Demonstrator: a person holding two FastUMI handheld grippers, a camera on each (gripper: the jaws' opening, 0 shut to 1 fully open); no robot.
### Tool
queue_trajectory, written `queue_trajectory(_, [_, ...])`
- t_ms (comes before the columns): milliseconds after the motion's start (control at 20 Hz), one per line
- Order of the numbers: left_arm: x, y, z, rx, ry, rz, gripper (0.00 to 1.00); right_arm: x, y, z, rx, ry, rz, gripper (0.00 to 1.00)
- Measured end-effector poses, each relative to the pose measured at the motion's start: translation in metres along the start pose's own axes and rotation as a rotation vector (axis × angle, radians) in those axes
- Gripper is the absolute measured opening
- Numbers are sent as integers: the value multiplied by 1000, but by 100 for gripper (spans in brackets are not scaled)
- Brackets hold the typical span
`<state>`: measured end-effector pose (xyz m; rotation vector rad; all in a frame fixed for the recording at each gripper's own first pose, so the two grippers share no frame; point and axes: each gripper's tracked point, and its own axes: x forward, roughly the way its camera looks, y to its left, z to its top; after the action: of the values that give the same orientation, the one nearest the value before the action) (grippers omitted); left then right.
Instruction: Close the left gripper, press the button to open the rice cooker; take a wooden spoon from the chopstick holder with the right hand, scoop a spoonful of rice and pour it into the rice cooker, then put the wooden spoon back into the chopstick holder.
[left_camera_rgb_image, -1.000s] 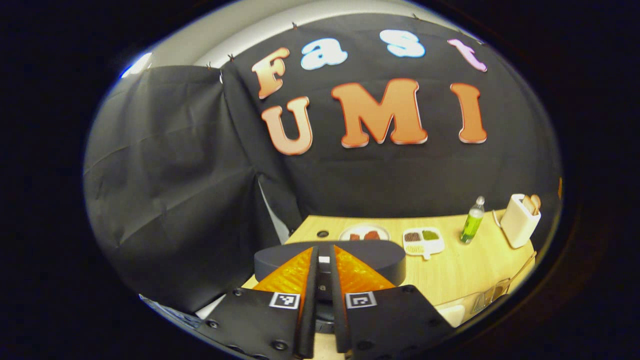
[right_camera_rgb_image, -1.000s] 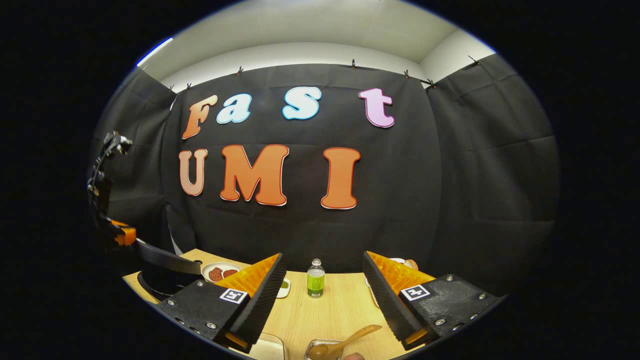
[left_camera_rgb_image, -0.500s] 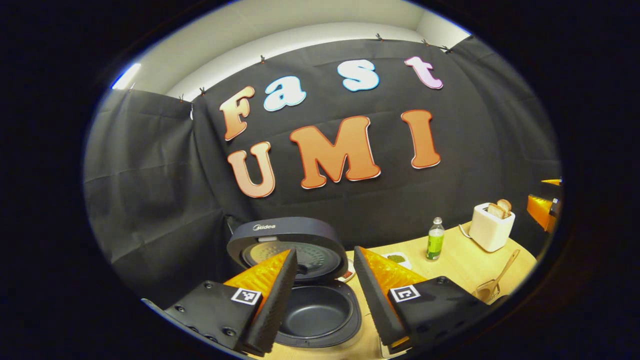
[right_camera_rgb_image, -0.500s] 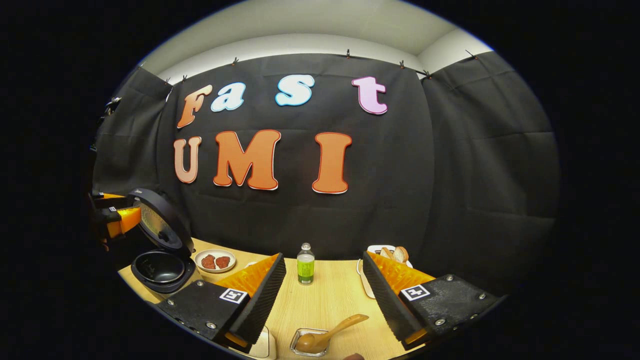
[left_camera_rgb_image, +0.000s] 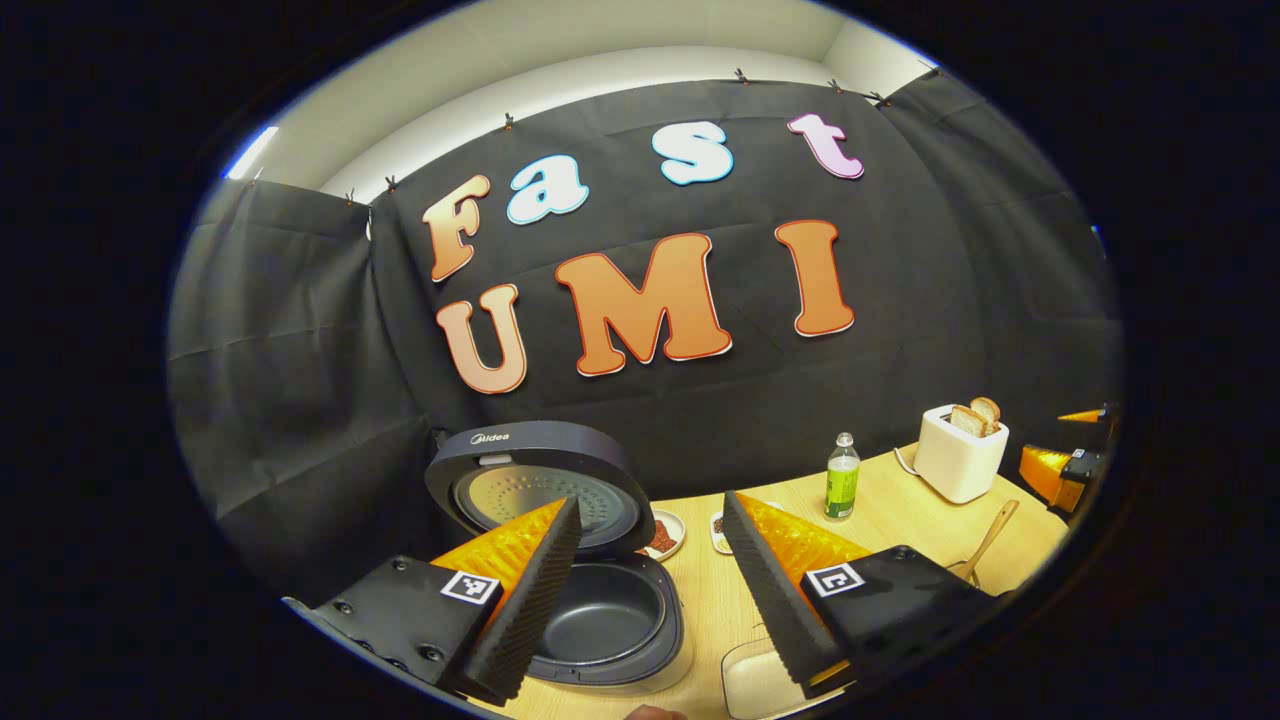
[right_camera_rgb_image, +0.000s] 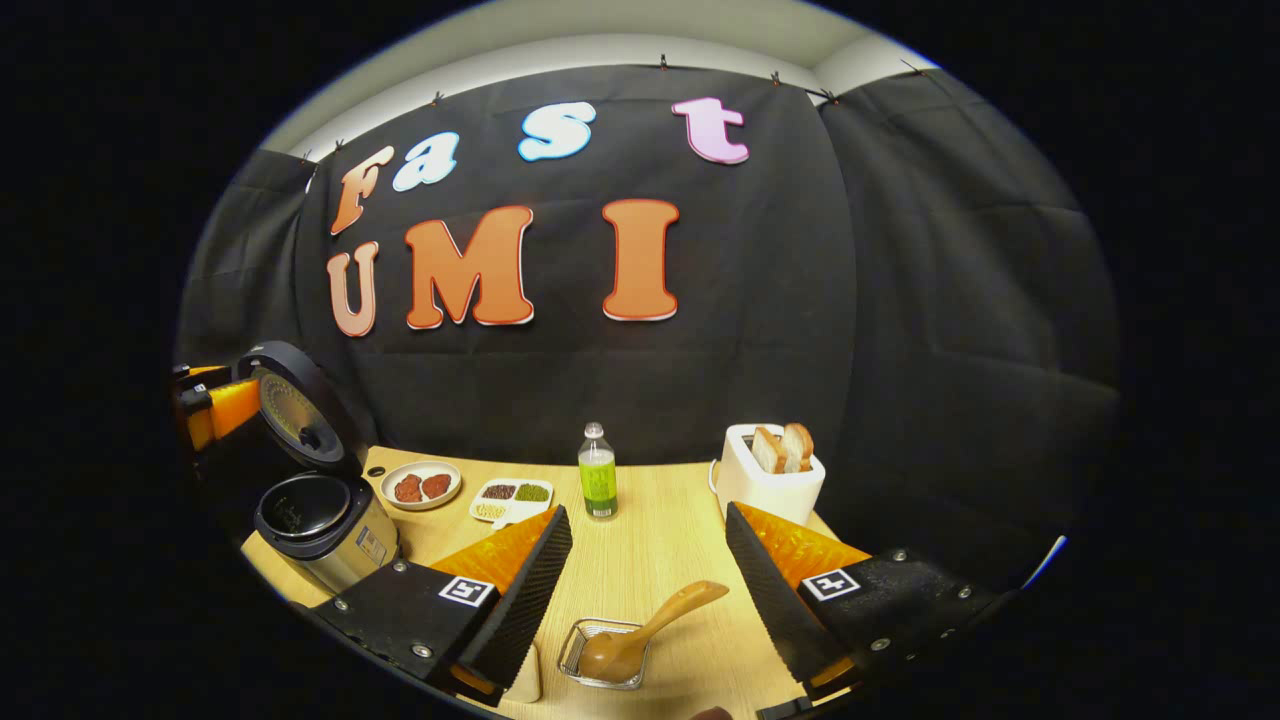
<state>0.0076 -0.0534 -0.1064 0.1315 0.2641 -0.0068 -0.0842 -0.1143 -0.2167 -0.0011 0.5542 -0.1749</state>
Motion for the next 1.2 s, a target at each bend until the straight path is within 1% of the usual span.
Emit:
queue_trajectory(100, [-5, 5, -3, 7, 8, 24, 87, 11, -5, -21, 1, 43, -8, 95])
queue_trajectory(150, [-6, 6, -5, 8, 15, 34, 96, 17, -7, -28, -2, 60, -17, 95])
queue_trajectory(300, [-14, 14, -12, 9, 37, 70, 96, 29, -19, -57, -4, 137, -33, 92])
queue_trajectory(550, [-27, 18, -26, 0, 70, 116, 96, 43, -29, -87, 21, 225, -40, 91])
queue_trajectory(600, [-29, 16, -28, -4, 75, 123, 100, 45, -32, -94, 27, 247, -40, 91])
queue_trajectory(750, [-36, 15, -31, -4, 75, 147, 100, 54, -31, -119, 70, 321, -35, 92])
queue_trajectory(850, [-40, 13, -36, 9, 89, 149, 100, 63, -26, -136, 103, 384, -36, 91])
queue_trajectory(900, [-40, 13, -38, 13, 94, 148, 100, 65, -21, -141, 125, 408, -28, 86])
queue_trajectory(1050, [-38, 15, -40, 14, 103, 157, 100, 71, -19, -152, 167, 453, -46, 78])
queue_trajectory(1100, [-37, 14, -39, 10, 107, 158, 100, 70, -17, -162, 185, 500, -61, 75])
queue_trajectory(1150, [-35, 14, -39, 7, 111, 158, 100, 71, -10, -166, 219, 535, -49, 72])
queue_trajectory(1200, [-34, 14, -37, 4, 108, 157, 100, 74, -3, -167, 246, 547, -37, 63])
